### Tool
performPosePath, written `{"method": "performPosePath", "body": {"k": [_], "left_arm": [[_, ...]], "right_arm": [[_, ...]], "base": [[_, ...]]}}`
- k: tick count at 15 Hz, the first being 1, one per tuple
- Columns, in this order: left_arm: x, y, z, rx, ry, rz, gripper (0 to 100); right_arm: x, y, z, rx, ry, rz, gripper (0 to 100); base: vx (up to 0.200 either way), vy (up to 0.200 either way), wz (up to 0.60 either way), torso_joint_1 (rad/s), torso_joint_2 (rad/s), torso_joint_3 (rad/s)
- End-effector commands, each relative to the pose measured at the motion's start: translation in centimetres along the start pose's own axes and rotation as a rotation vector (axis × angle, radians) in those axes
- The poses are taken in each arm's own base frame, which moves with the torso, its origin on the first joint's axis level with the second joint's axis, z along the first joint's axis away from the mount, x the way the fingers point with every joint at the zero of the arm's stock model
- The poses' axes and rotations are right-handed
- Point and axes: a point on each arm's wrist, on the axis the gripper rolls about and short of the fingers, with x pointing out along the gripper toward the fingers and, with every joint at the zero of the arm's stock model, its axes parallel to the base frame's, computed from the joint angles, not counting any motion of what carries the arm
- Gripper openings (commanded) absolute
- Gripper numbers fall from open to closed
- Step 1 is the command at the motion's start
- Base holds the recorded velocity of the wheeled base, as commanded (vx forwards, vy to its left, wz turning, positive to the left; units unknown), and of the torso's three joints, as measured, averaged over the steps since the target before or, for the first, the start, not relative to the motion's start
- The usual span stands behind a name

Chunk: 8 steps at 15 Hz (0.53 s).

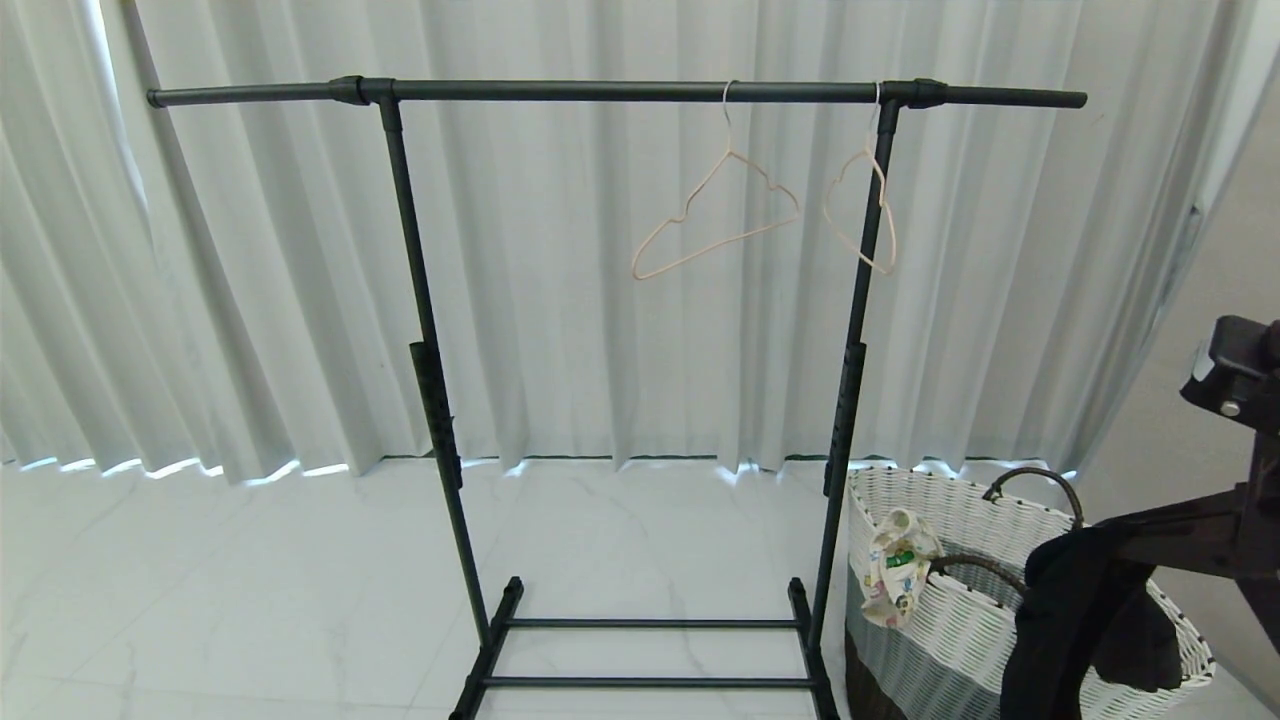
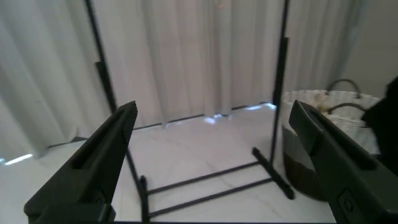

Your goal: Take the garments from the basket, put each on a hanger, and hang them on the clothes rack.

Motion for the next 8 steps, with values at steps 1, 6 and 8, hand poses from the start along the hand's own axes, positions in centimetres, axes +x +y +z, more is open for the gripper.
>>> {"method": "performPosePath", "body": {"k": [1, 6, 8], "left_arm": [[8.7, 1.0, 5.9, -0.096, 0.153, -0.282, 100], [19.1, -2.5, 5.0, -0.114, 0.374, -0.46, 100], [22.1, -5.4, 3.1, -0.087, 0.451, -0.496, 100]], "right_arm": [[0.7, 0.1, 0.9, -0.01, -0.003, 0.039, 0], [2.8, -0.7, 3.6, -0.008, -0.089, 0.094, 0], [3.9, -0.7, 4.4, -0.01, -0.104, 0.111, 0]], "base": [[0.0, 0.0, 0.0, 0.0, 0.0, 0.0], [0.0, 0.0, 0.0, 0.0, 0.0, 0.0], [0.0, 0.0, 0.0, 0.0, 0.0, 0.0]]}}
